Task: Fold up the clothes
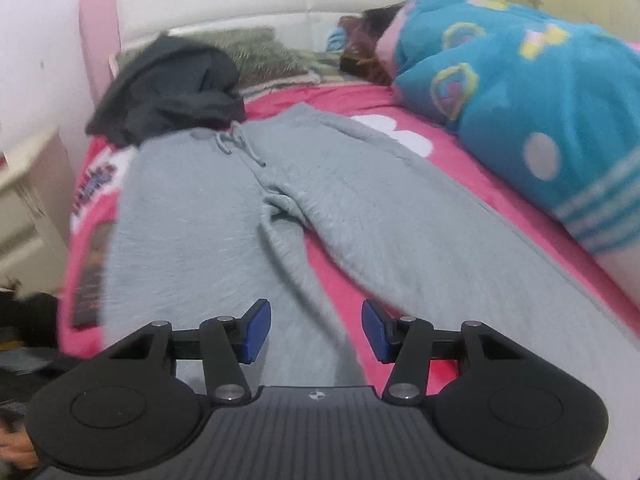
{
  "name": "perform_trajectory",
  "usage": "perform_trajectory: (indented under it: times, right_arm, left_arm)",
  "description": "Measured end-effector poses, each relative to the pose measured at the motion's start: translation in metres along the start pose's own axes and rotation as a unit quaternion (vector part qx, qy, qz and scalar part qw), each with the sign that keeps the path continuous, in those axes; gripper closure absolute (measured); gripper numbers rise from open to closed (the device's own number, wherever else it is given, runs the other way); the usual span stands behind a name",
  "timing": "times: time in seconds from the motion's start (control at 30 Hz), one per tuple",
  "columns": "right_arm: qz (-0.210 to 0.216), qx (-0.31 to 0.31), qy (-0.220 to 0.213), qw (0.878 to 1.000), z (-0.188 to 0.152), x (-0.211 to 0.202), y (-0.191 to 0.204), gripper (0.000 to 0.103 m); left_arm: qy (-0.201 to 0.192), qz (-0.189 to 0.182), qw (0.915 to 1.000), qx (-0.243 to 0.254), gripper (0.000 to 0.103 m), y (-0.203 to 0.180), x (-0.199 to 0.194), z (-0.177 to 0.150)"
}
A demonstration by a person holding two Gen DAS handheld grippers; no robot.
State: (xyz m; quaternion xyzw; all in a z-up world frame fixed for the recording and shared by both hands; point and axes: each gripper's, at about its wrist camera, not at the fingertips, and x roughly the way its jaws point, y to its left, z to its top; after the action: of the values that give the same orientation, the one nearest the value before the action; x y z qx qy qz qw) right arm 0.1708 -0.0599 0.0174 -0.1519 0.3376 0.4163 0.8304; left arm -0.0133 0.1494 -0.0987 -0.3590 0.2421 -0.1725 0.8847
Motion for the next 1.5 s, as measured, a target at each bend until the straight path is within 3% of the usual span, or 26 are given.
perform_trajectory:
  times: [0.1, 0.13, 0.17, 0.23, 0.33, 0.43, 0.57, 0.6, 0.67, 0.83, 0.97, 1.0, 1.2, 1.3, 1.4, 1.43, 1.47, 1.5]
  right_arm:
    - [0.028, 0.012, 0.007, 1.0, 0.006, 0.031, -0.008, 0.066]
    - [0.037, 0.023, 0.008, 0.999, 0.008, 0.037, -0.012, 0.088]
    - [0.046, 0.035, 0.008, 0.998, 0.009, 0.043, -0.016, 0.099]
    - [0.062, 0.06, 0.009, 0.996, 0.013, 0.055, -0.025, 0.1]
    - [0.066, 0.157, 0.004, 0.985, 0.013, 0.071, -0.063, 0.1]
    - [0.087, 0.255, 0.026, 0.963, -0.001, 0.094, -0.095, 0.101]
    - [0.111, 0.335, 0.019, 0.936, -0.008, 0.09, -0.115, 0.096]
    - [0.094, 0.339, 0.015, 0.936, -0.008, 0.081, -0.118, 0.093]
    - [0.063, 0.347, 0.001, 0.936, -0.009, 0.059, -0.125, 0.077]
    - [0.027, 0.344, -0.033, 0.938, -0.033, -0.024, -0.134, 0.062]
    - [0.008, 0.328, -0.01, 0.945, -0.066, -0.064, -0.128, 0.062]
    - [0.004, 0.323, -0.002, 0.946, -0.075, -0.07, -0.125, 0.062]
    - [0.008, 0.279, 0.025, 0.96, -0.099, -0.065, -0.102, 0.062]
    - [0.024, 0.258, 0.025, 0.966, -0.102, -0.055, -0.094, 0.062]
    - [0.03, 0.233, 0.031, 0.972, -0.103, -0.047, -0.084, 0.067]
    - [0.031, 0.224, 0.033, 0.973, -0.104, -0.044, -0.08, 0.078]
    - [0.033, 0.217, 0.034, 0.975, -0.104, -0.042, -0.077, 0.099]
    - [0.031, 0.217, 0.025, 0.975, -0.102, -0.045, -0.077, 0.099]
  left_arm:
    - [-0.003, -0.02, 0.9997, -0.011, 0.092, 0.004, -0.002, 0.002]
    - [-0.004, -0.027, 0.9995, -0.016, 0.094, 0.005, -0.002, 0.002]
    - [-0.005, -0.035, 0.9991, -0.021, 0.094, 0.007, -0.003, 0.003]
    - [-0.011, -0.055, 0.9981, -0.026, 0.095, 0.008, -0.006, 0.005]
    - [-0.02, -0.076, 0.9966, -0.023, 0.095, 0.007, -0.011, 0.006]
    - [-0.018, -0.078, 0.9965, -0.023, 0.095, 0.006, -0.009, 0.006]
    - [-0.01, -0.075, 0.9967, -0.031, 0.095, 0.008, -0.007, 0.006]
    - [-0.008, -0.074, 0.9967, -0.032, 0.095, 0.008, -0.006, 0.006]
    - [-0.003, -0.073, 0.9967, -0.035, 0.094, 0.009, -0.005, 0.006]
    - [0.02, -0.079, 0.9957, -0.044, 0.086, 0.009, 0.0, 0.004]
    - [0.031, -0.084, 0.9957, -0.022, 0.065, -0.001, 0.005, 0.0]
    - [0.032, -0.085, 0.9958, -0.014, 0.064, -0.005, 0.006, -0.002]
    - [0.036, -0.073, 0.9965, 0.019, 0.064, -0.017, 0.014, -0.01]
    - [0.032, -0.062, 0.9973, 0.022, 0.075, -0.016, 0.017, -0.011]
    - [0.033, -0.055, 0.9979, 0.011, 0.087, -0.012, 0.019, -0.007]
    - [0.033, -0.054, 0.9979, 0.006, 0.091, -0.009, 0.019, -0.006]
    - [0.034, -0.054, 0.998, 0.002, 0.093, -0.007, 0.019, -0.004]
    - [0.035, -0.055, 0.9979, 0.0, 0.094, -0.007, 0.019, -0.003]
